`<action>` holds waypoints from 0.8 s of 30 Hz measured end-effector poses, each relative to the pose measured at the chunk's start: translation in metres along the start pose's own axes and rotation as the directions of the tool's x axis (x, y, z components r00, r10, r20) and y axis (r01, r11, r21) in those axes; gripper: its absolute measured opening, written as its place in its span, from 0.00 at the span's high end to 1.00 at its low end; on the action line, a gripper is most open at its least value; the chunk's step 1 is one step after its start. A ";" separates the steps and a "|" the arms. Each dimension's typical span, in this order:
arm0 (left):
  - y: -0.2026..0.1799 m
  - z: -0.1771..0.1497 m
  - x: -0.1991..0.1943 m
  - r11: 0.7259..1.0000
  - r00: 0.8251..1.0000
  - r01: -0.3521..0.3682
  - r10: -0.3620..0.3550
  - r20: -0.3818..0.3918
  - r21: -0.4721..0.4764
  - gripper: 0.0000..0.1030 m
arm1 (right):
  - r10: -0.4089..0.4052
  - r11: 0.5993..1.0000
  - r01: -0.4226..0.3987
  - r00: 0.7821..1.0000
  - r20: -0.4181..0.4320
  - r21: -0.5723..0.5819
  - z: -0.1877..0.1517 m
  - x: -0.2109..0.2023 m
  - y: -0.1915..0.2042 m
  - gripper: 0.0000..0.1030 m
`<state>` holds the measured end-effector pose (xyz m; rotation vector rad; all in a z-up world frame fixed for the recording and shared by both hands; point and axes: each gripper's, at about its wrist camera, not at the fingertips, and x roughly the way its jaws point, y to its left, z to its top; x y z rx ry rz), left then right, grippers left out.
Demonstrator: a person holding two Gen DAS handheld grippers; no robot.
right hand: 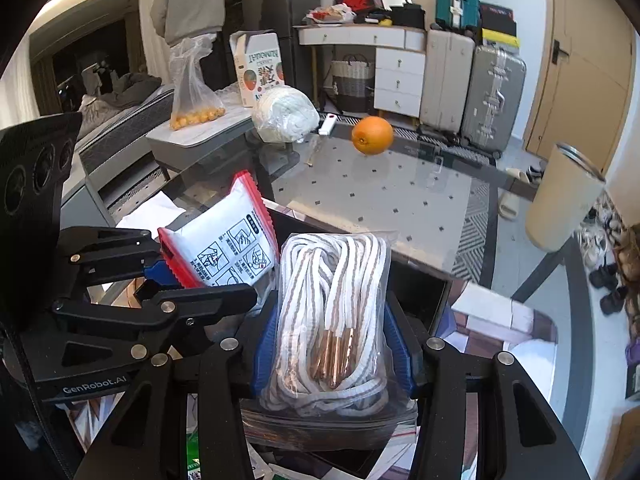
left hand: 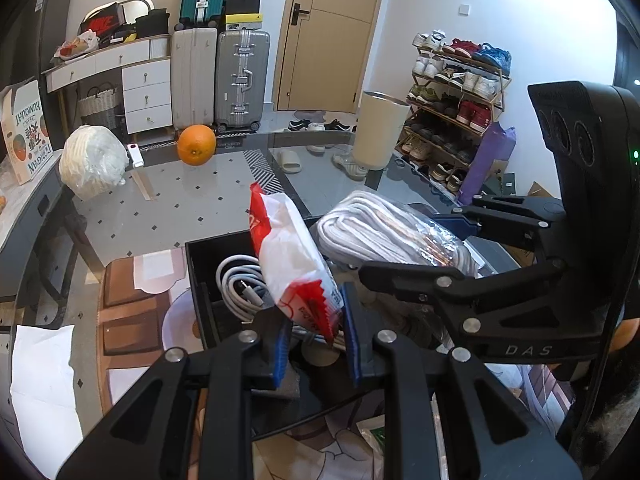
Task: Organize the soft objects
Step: 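Lower the snack bag and rope bag into the black box and open both grippers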
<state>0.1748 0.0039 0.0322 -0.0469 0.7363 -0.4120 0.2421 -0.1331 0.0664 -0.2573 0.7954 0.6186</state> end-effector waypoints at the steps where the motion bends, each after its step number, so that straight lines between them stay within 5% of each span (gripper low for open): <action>1: 0.001 0.000 -0.001 1.000 1.000 0.001 -0.001 0.002 -0.002 0.80 | 0.007 1.000 -0.007 1.000 0.005 -0.006 0.000 -0.001 0.000 0.53; 5: 0.005 -0.001 -0.002 1.000 1.000 -0.005 0.005 0.001 -0.011 0.80 | 0.004 1.000 -0.004 1.000 0.026 -0.015 0.001 0.003 0.004 0.52; 11: 0.005 -0.002 -0.006 1.000 1.000 -0.006 0.006 0.008 -0.015 0.80 | -0.029 0.999 0.031 0.998 0.057 -0.026 -0.003 -0.011 0.005 0.26; 15: 0.004 -0.004 -0.008 1.000 1.000 -0.008 0.008 0.009 -0.014 0.80 | -0.058 0.998 0.059 0.995 0.084 -0.006 -0.006 -0.030 -0.005 0.24; 24: 0.002 -0.003 -0.006 1.000 1.000 0.000 0.000 0.001 -0.008 0.80 | -0.162 0.986 0.162 0.987 -0.006 0.031 -0.010 -0.012 -0.018 0.14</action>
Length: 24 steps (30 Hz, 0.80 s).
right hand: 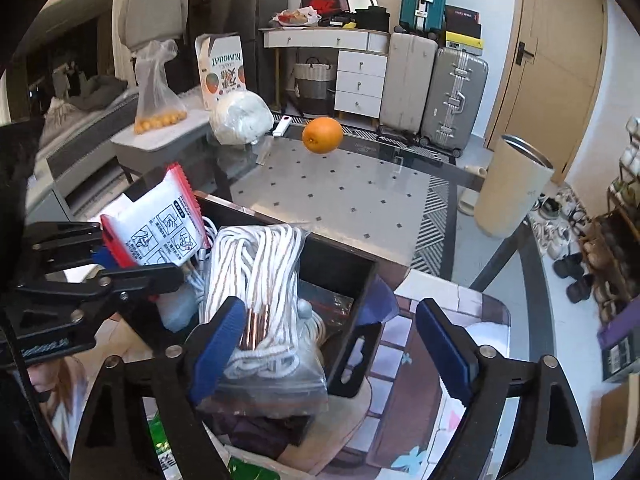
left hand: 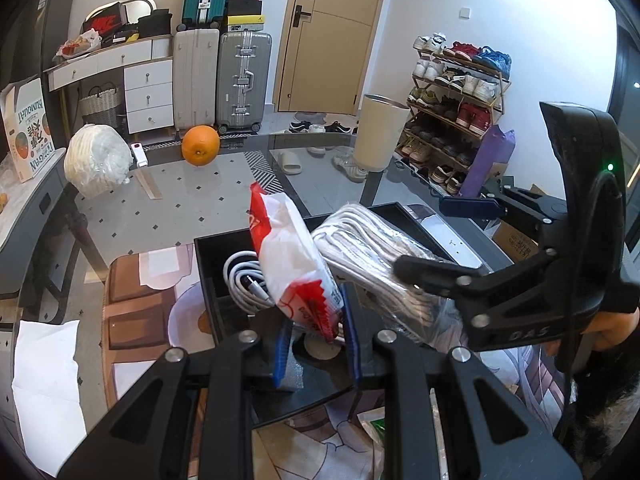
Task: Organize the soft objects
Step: 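Lower the snack bag and rope bag into the black box and open both grippers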
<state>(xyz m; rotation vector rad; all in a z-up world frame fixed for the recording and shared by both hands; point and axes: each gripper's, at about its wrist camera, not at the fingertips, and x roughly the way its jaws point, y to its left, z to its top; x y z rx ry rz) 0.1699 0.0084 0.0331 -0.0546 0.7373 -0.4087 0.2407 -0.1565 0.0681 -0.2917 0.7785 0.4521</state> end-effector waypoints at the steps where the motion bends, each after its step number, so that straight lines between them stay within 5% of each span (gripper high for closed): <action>1: 0.000 0.000 0.001 1.000 1.000 0.001 -0.001 -0.004 -0.001 0.80 | -0.014 1.000 0.014 1.000 0.002 -0.011 0.001 0.002 0.003 0.14; 4: 0.001 0.000 0.001 1.000 1.000 0.003 -0.003 -0.009 0.001 0.80 | -0.040 0.998 0.038 0.998 -0.048 -0.049 0.000 0.021 0.013 0.14; 13: 0.002 -0.005 0.006 1.000 0.999 0.015 -0.015 -0.048 0.002 0.77 | -0.023 0.999 0.022 0.999 -0.027 -0.036 -0.002 0.018 0.011 0.14; 15: 0.000 -0.005 0.005 1.000 0.999 0.009 -0.009 -0.054 0.007 0.48 | -0.011 1.000 0.011 1.000 -0.009 -0.018 -0.004 0.007 0.006 0.14; 18: -0.007 -0.005 -0.004 1.000 0.999 0.017 -0.016 -0.030 0.011 0.21 | 0.003 1.000 -0.004 1.000 0.023 0.011 -0.008 -0.008 0.001 0.13; 24: -0.005 -0.007 -0.023 0.999 0.998 -0.043 0.043 0.044 -0.004 0.01 | -0.004 0.999 0.002 0.999 0.041 0.046 -0.014 -0.022 -0.005 0.13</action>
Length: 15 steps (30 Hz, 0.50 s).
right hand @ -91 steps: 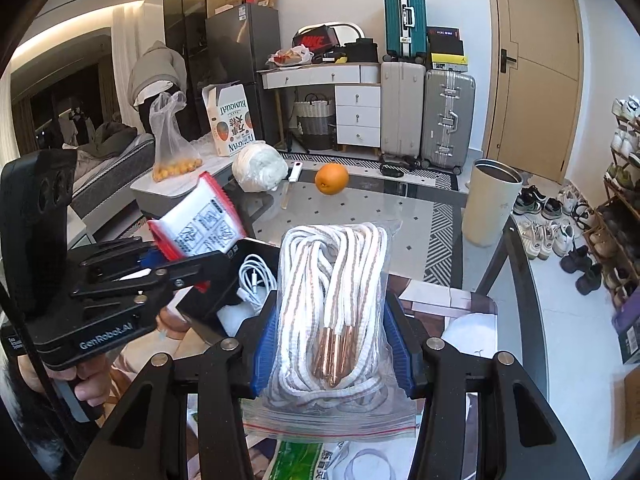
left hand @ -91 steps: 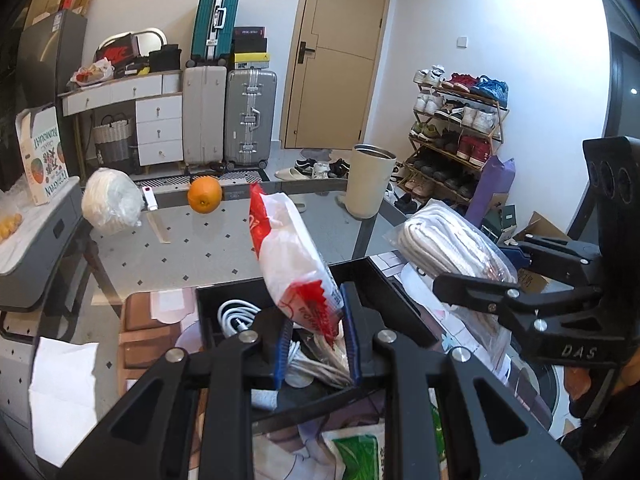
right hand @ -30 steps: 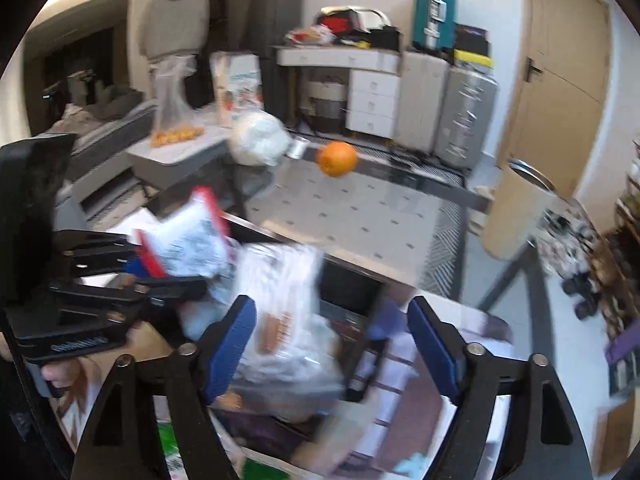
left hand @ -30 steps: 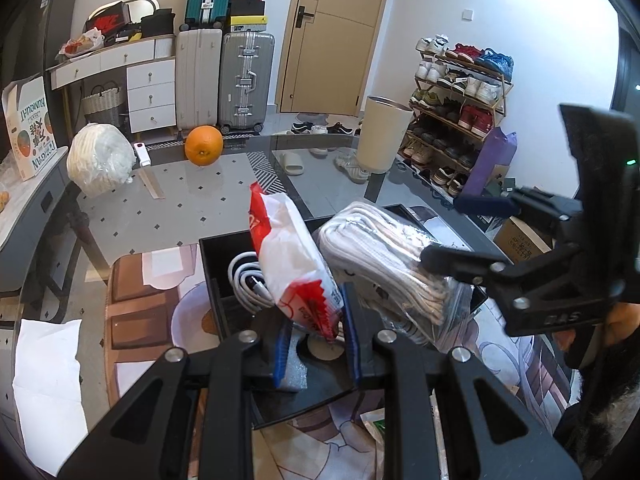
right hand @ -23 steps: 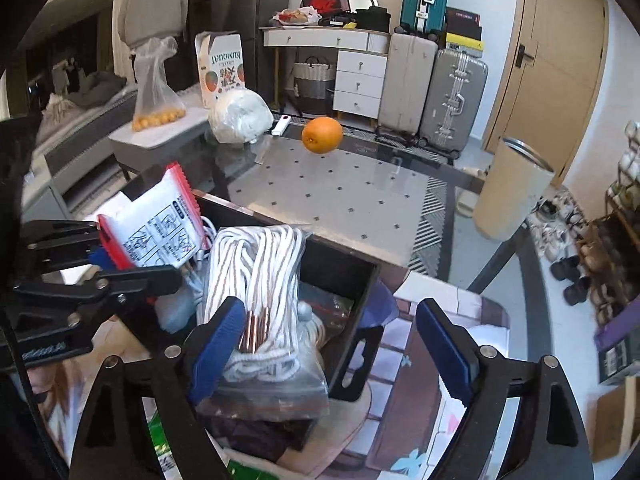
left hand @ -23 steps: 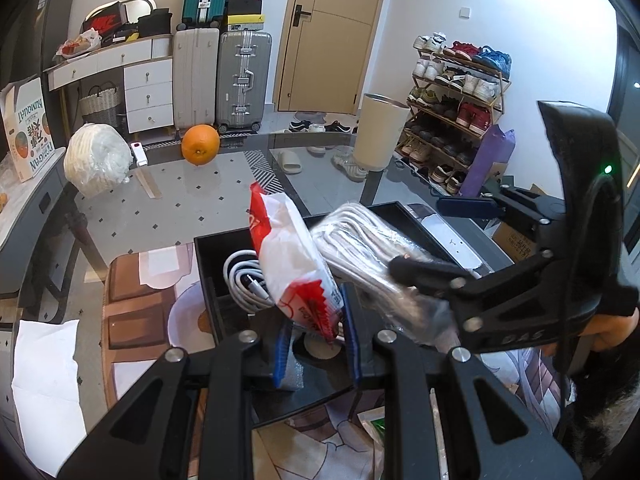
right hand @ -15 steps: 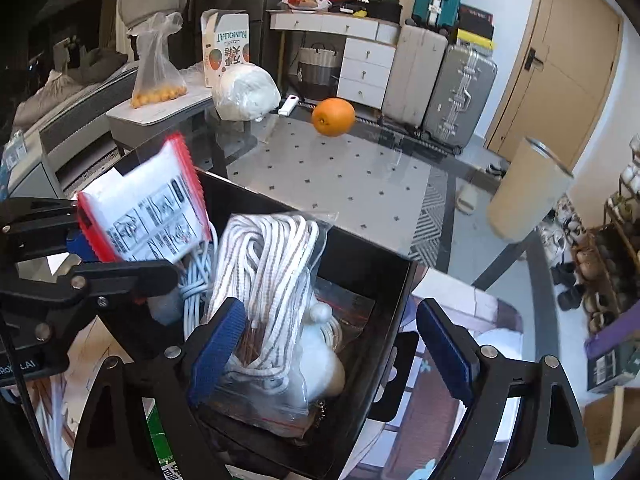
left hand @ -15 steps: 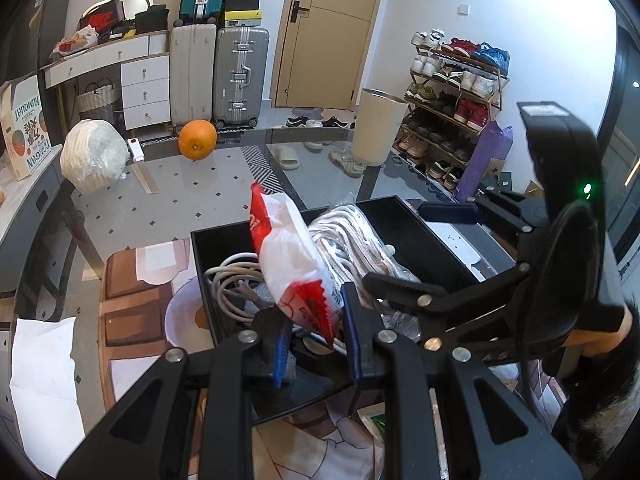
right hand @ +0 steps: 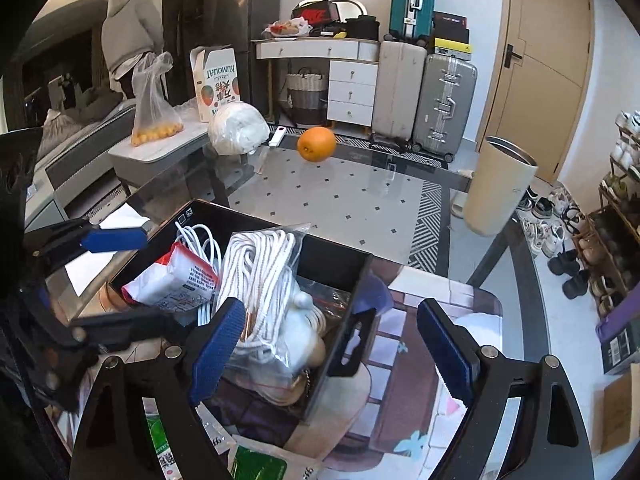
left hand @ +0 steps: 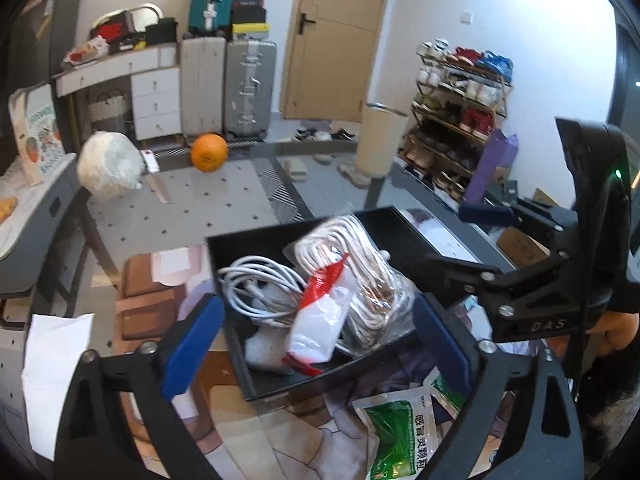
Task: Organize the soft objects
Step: 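Lower the snack bag and rope bag into the black box and open both grippers, then withdraw both grippers and move toward the green medicine sachets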
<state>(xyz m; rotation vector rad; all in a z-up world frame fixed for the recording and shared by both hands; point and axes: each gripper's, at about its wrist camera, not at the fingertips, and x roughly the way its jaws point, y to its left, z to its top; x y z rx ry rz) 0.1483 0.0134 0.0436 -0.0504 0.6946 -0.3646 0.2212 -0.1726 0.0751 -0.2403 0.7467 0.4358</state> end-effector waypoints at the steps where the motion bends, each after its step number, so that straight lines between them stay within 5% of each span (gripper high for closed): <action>1: 0.001 0.000 -0.003 1.000 1.000 -0.013 0.013 0.009 -0.009 0.00 | 0.002 1.000 -0.002 1.000 0.003 0.005 -0.001 -0.003 -0.001 0.13; 8: 0.003 -0.007 -0.012 0.996 0.995 -0.084 0.085 0.043 -0.029 0.00 | 0.035 0.997 -0.036 0.999 0.013 0.067 -0.017 -0.019 -0.009 0.02; 15: -0.004 -0.015 -0.027 0.985 0.982 -0.167 0.170 0.082 -0.043 0.00 | 0.034 0.996 -0.035 0.999 0.018 0.076 -0.032 -0.042 0.001 0.01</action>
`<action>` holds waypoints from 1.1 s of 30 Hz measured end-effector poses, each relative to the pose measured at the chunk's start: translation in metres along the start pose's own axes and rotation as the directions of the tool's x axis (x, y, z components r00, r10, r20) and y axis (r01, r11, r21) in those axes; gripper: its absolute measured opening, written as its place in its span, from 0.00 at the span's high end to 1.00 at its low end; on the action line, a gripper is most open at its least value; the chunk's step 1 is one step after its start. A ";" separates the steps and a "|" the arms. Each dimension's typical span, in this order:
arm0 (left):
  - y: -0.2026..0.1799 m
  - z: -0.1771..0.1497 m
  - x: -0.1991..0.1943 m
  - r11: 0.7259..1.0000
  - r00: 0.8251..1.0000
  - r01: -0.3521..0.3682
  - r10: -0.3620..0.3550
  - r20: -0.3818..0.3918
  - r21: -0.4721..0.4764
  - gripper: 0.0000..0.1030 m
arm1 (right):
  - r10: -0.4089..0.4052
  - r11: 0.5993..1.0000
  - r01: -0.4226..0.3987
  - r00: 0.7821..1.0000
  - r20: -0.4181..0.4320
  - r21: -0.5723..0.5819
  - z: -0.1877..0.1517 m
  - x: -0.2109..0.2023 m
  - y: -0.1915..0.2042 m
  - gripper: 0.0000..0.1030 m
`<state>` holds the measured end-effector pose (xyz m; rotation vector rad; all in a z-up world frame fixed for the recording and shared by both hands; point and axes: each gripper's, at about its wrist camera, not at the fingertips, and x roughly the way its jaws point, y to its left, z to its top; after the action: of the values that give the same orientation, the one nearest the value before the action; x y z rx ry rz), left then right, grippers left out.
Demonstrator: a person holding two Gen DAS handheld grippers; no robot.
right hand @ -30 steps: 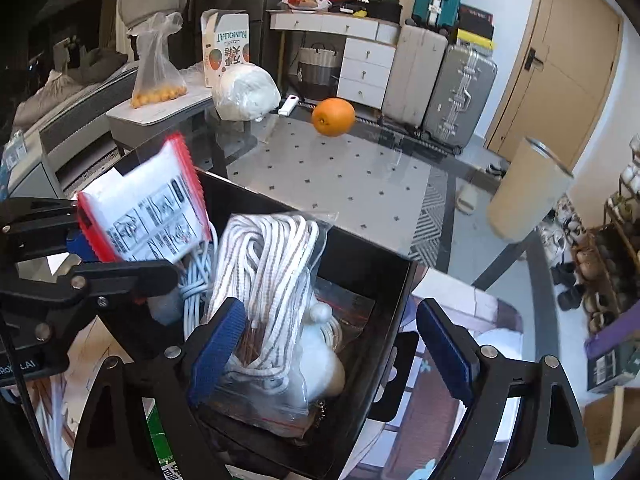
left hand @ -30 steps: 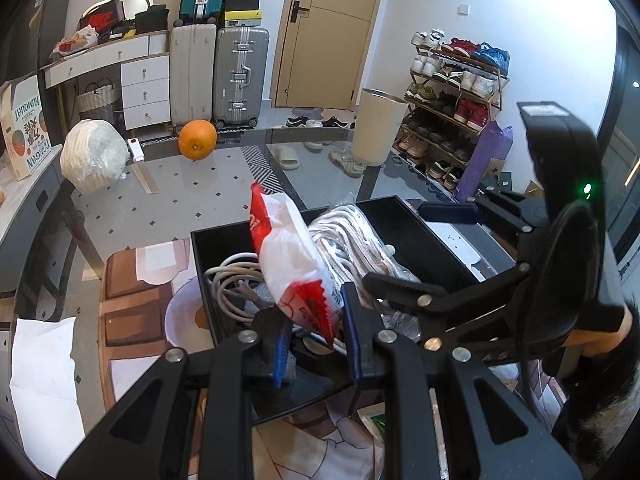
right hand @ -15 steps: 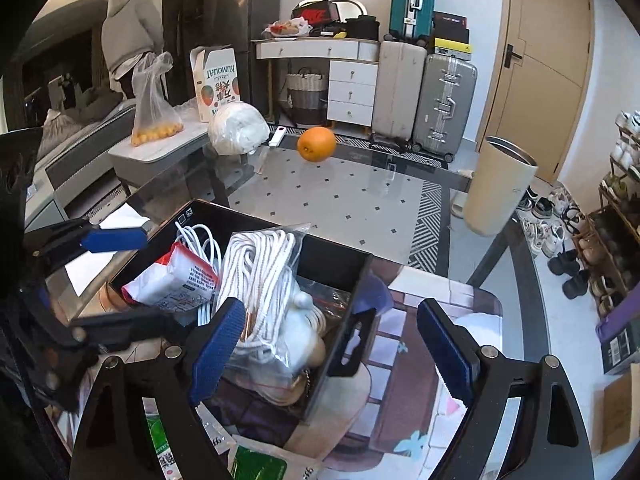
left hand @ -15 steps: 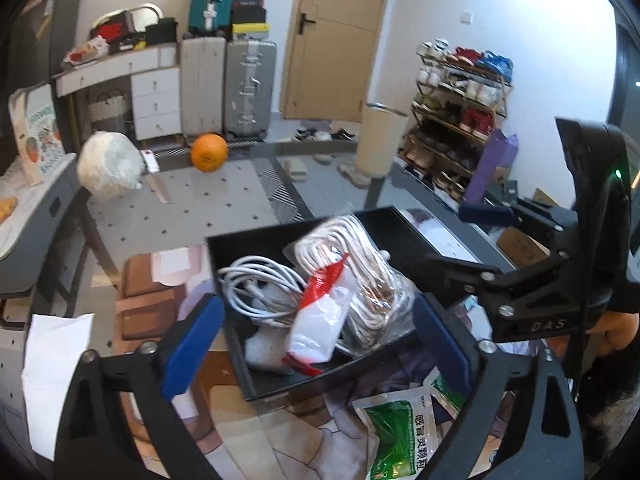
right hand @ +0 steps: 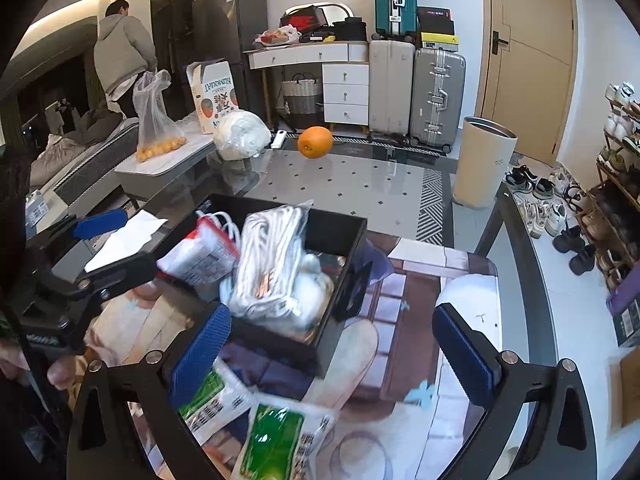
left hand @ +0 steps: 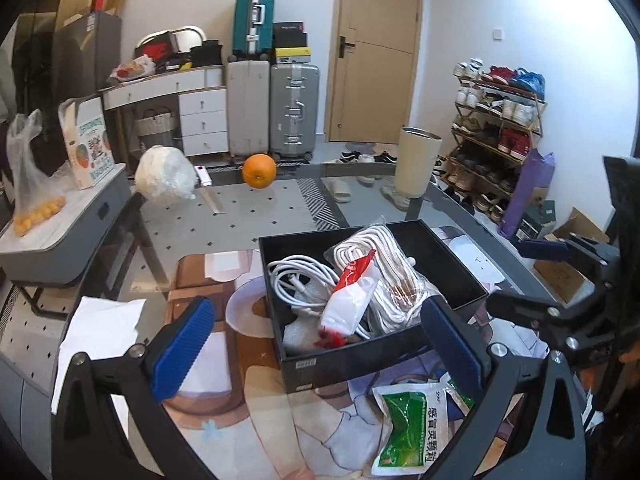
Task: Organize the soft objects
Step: 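Withdraw both grippers and move toward the green medicine sachets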
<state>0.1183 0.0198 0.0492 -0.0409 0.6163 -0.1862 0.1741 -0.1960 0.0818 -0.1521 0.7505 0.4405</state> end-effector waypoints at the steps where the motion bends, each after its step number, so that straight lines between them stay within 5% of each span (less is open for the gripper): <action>1: 0.001 -0.001 -0.002 1.000 1.000 -0.001 0.001 0.004 -0.003 0.00 | -0.002 1.000 0.002 1.000 0.004 -0.001 -0.002 -0.004 0.002 0.01; 16: -0.007 -0.040 -0.024 0.998 0.998 -0.047 0.046 -0.032 -0.047 0.00 | -0.029 1.000 0.029 1.000 0.004 0.009 -0.037 -0.034 0.014 0.01; 33: -0.018 -0.057 -0.008 0.999 0.991 -0.051 0.053 -0.125 0.019 0.00 | -0.047 0.997 0.057 0.981 -0.188 0.047 -0.086 0.002 0.018 0.01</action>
<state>0.0765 0.0043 0.0090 0.0024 0.7402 -0.1436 0.1137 -0.2037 0.0189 -0.1653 0.9396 0.3596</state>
